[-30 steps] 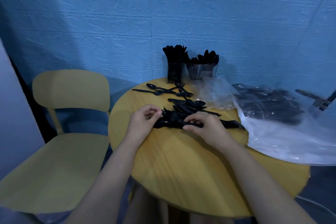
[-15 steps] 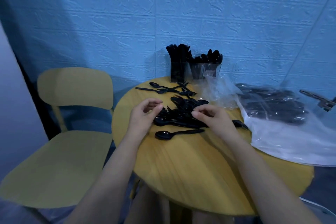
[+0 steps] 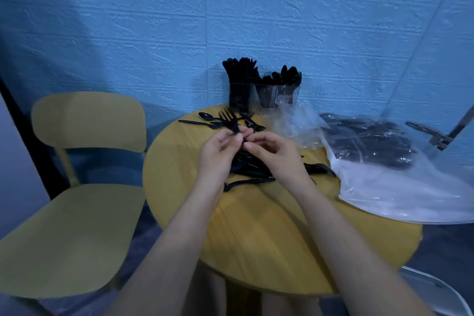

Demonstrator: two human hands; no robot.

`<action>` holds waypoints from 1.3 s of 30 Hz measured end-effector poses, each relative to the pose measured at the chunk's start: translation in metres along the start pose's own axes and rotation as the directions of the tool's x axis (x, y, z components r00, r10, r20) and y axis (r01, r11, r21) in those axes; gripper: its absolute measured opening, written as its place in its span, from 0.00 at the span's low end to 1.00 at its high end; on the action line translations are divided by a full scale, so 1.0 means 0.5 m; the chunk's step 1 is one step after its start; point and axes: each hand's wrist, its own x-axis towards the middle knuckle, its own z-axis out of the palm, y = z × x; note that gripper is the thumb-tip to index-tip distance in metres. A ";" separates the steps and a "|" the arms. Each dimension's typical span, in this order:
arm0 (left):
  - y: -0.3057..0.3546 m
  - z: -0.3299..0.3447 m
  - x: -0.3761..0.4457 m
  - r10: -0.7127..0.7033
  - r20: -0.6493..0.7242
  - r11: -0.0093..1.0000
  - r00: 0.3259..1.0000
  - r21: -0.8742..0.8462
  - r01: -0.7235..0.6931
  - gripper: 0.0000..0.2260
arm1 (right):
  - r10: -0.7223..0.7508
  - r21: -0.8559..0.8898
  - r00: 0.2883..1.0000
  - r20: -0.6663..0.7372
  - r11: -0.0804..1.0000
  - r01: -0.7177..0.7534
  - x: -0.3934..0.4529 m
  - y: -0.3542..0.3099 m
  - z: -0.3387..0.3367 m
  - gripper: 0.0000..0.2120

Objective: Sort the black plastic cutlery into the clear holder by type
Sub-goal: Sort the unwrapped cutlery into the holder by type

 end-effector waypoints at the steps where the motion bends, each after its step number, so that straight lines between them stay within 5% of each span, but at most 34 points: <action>1: 0.003 -0.001 0.003 -0.024 -0.012 0.998 1.000 -0.050 0.024 0.07 | 0.009 -0.071 1.000 0.001 0.997 -0.009 0.003 -0.001 -0.014 0.04; 4: 0.009 -0.011 0.015 -0.101 -0.034 0.983 0.994 -0.155 0.094 0.06 | 0.047 -0.407 0.994 -0.097 0.910 -0.083 0.007 -0.001 -0.089 0.04; 8: 0.000 -0.017 0.028 -0.219 -0.052 0.966 0.974 -0.152 0.209 0.08 | 0.208 -0.729 0.968 -0.141 0.640 -0.244 -0.002 0.012 -0.187 0.11; 12: -0.007 -0.019 0.029 -0.272 -0.056 0.951 0.961 -0.168 0.260 0.09 | 0.422 -0.915 0.906 -0.043 0.348 -0.206 -0.008 0.041 -0.231 0.20; 18: -0.007 -0.029 0.021 -0.275 -0.055 0.949 0.960 -0.178 0.261 0.10 | 0.395 -0.958 0.918 -0.024 0.255 -0.135 -0.003 0.067 -0.230 0.20; 25: -0.006 -0.027 0.017 -0.271 -0.028 0.957 0.962 -0.114 0.266 0.10 | 0.105 -0.911 0.990 -0.093 0.392 -0.127 -0.010 0.062 -0.229 0.12; 32: -0.007 -0.028 0.010 -0.229 -0.002 0.970 0.973 -0.086 0.228 0.10 | -0.073 -0.538 0.947 -0.312 0.836 -0.113 -0.015 0.017 -0.215 0.03; 39: -0.006 -0.037 0.014 -0.176 -0.033 0.981 0.984 -0.091 0.172 0.09 | -0.190 -0.339 0.903 -0.386 0.939 0.053 0.021 -0.058 -0.184 0.07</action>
